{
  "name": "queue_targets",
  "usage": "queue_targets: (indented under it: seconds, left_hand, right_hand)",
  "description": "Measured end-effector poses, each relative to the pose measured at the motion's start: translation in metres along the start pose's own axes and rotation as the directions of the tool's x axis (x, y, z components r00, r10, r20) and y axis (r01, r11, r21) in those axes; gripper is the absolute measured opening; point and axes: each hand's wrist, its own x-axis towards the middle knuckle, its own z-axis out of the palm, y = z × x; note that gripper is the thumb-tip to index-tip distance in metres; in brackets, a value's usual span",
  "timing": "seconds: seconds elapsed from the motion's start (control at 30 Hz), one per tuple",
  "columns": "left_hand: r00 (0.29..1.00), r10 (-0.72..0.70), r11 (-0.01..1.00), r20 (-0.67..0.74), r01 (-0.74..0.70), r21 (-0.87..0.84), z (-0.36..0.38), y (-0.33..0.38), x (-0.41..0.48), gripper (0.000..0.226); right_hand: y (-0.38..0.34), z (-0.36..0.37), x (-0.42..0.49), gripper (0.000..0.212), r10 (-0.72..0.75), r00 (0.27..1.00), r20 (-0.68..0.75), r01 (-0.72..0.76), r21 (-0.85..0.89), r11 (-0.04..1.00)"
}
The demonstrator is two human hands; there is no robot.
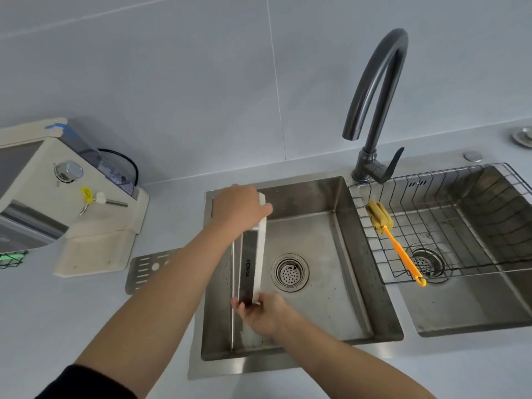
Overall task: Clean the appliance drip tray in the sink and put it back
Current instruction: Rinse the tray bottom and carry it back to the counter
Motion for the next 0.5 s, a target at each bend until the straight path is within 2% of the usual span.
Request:
queue_targets:
  seconds: [0.13, 0.17, 0.23, 0.3, 0.33, 0.4, 0.47, 0.5]
  left_hand:
    - [0.974, -0.092, 0.995, 0.208, 0.085, 0.044, 0.016, 0.009, -0.017, 0.035]
    - [0.978, -0.08, 0.997, 0.19, 0.081, 0.007, 0.014, 0.011, -0.015, 0.036]
    - [1.0, -0.013, 0.994, 0.003, 0.014, -0.109, 0.0, 0.017, -0.005, 0.039]
    - [0.987, -0.061, 0.973, -0.149, 0.026, -0.231, -0.014, 0.016, 0.004, 0.039]
    - [0.982, -0.122, 0.959, -0.143, 0.079, -0.273, -0.013, 0.011, 0.005, 0.039]
    - [0.969, -0.246, 0.928, 0.023, 0.243, -0.282, 0.009, -0.005, -0.006, 0.035]
    - [0.905, -0.356, 0.889, 0.233, 0.405, -0.214, 0.039, -0.023, -0.03, 0.025]
    - [0.885, -0.376, 0.876, 0.274, 0.436, -0.205, 0.049, -0.031, -0.035, 0.025]
  right_hand:
    - [0.014, -0.009, 0.005, 0.032, 0.075, 0.996, -0.042, -0.077, -0.032, 0.997]
    - [0.011, -0.008, 0.002, 0.032, 0.075, 0.997, -0.025, -0.076, -0.027, 0.997]
    - [-0.006, 0.001, -0.005, 0.035, 0.001, 1.0, 0.027, -0.001, -0.001, 1.0]
    - [-0.022, 0.007, -0.012, 0.033, -0.109, 0.994, 0.025, 0.108, 0.016, 0.994]
    - [-0.024, 0.004, -0.013, 0.031, -0.133, 0.991, 0.011, 0.133, -0.011, 0.991]
    - [-0.018, -0.017, -0.006, 0.027, -0.087, 0.995, -0.047, 0.084, -0.053, 0.995]
    - [-0.01, -0.039, -0.001, 0.023, -0.026, 0.993, -0.112, 0.019, -0.064, 0.998]
    - [-0.012, -0.044, -0.003, 0.019, -0.036, 0.991, -0.132, 0.026, -0.079, 0.997]
